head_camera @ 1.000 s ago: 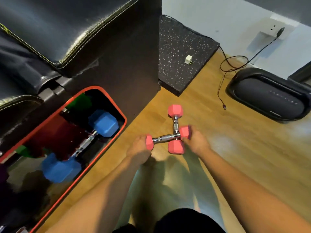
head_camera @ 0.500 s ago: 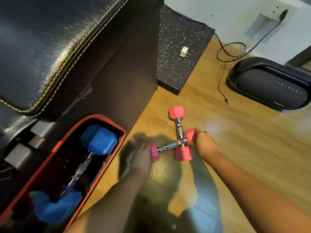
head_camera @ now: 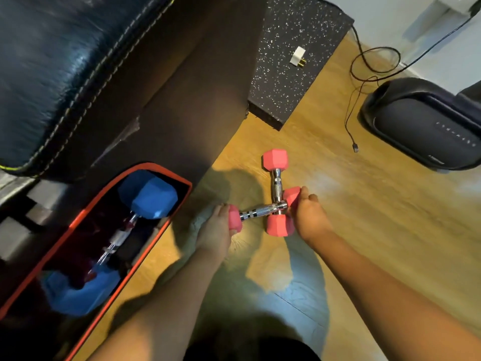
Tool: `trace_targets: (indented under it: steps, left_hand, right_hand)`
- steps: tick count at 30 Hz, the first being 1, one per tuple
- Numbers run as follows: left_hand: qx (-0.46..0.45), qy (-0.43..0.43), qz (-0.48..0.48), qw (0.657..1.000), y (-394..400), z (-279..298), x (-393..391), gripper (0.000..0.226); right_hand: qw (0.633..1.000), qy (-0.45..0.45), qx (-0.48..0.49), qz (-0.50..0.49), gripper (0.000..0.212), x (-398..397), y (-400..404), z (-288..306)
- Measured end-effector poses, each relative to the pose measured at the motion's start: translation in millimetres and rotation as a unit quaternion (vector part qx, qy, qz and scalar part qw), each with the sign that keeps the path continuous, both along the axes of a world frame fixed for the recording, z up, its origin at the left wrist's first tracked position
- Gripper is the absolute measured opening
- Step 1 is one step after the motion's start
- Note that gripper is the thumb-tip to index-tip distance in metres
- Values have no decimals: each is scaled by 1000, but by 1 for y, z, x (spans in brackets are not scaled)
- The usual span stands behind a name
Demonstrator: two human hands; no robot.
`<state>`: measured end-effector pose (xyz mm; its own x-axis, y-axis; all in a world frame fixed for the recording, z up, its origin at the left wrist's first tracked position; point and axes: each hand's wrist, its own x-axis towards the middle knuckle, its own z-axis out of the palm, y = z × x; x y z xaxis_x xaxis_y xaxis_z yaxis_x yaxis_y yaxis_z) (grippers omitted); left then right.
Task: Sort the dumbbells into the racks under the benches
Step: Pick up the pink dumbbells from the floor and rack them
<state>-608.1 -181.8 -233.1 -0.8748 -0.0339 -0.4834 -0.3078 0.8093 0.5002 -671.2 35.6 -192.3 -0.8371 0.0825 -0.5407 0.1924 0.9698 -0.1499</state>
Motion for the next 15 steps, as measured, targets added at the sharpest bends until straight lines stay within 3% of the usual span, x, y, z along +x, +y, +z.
trace_targets:
  steps: [7, 11, 15]
  left_hand:
    - [-2, -11, 34, 999, 3, -10, 8, 76]
    - [-3, -2, 38, 999, 5, -10, 9, 78]
    - [22, 9, 107, 994, 15, -7, 15, 82]
  right_hand:
    - [999, 18, 3, 45, 74, 9, 5, -9]
    - [993, 92, -6, 73, 66, 21, 7, -19]
    - [981, 100, -161, -48, 76, 22, 7, -38]
